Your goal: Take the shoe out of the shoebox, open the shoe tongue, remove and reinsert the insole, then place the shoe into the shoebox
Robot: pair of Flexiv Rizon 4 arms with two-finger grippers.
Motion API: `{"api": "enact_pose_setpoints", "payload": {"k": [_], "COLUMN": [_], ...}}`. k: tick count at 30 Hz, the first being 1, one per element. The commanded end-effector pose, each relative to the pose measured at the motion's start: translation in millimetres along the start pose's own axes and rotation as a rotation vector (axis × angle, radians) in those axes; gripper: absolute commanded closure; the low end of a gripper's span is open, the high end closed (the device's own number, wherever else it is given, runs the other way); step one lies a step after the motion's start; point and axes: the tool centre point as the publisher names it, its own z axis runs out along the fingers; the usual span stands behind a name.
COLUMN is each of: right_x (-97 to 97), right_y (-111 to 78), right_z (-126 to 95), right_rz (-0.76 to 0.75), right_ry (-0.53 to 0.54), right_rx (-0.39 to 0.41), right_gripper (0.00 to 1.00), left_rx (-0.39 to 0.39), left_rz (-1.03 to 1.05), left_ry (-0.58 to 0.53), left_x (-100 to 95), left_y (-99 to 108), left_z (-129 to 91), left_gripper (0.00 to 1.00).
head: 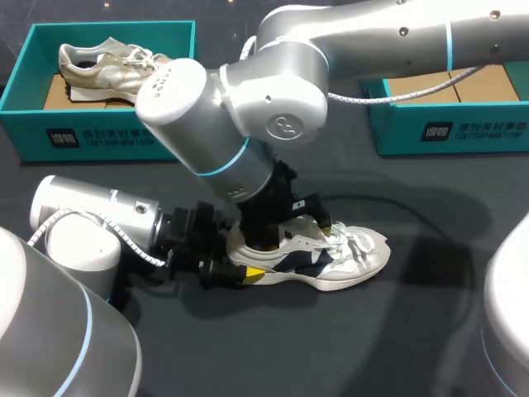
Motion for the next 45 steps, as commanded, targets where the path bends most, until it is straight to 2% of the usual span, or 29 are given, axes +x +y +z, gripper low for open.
{"api": "enact_pose_setpoints", "payload": {"k": [1, 3, 4, 5, 14, 19, 21, 22, 29, 33, 45], "right_x": [-0.1, -2.4, -3.4, -4.7, -8.5, -10.3, -13.1, -15.2, -40.9, -64.7, -64.7], "right_y": [-6.6, -6.1, -5.9, -5.7, -9.1, -11.0, -11.0, -10.7, -9.5, -6.9, -6.9], "right_z": [-2, -3, -3, -4, -12, -15, -16, -16, -11, -11, -11], "right_rz": [0.231, 0.236, 0.24, 0.242, 0.271, 0.289, 0.294, 0.296, 0.275, 0.142, 0.142], "right_ry": [-0.015, -0.019, -0.021, -0.023, -0.035, -0.017, 0.004, 0.026, 0.175, 0.307, 0.307], "right_rx": [-0.014, -0.016, -0.016, -0.016, -0.008, -0.004, -0.001, 0.007, 0.044, -0.019, -0.019], "right_gripper": [0.3, 0.42, 0.51, 0.53, 0.54, 0.63, 0.81, 0.98, 1.0, 1.0, 1.0], "left_rx": [-0.003, -0.003, -0.003, -0.003, -0.003, -0.003, -0.003, -0.003, -0.003, -0.003, -0.003], "left_rz": [0.0, 0.0, 0.0, 0.0, 0.0, 0.0, 0.0, 0.0, 0.0, 0.0, 0.0], "left_ry": [0.001, 0.001, 0.001, 0.001, 0.001, 0.001, 0.001, 0.001, 0.001, 0.001, 0.001], "left_x": [-1.5, -1.5, -1.5, -1.5, -1.5, -1.5, -1.5, -1.5, -1.5, -1.5, -1.5], "left_y": [1, 1, 1, 1, 1, 1, 1, 1, 1, 1, 1], "left_z": [2, 2, 2, 2, 2, 2, 2, 2, 2, 2, 2], "left_gripper": [1.0, 1.0, 1.0, 1.0, 1.0, 1.0, 1.0, 1.0, 1.0, 1.0, 1.0]}}
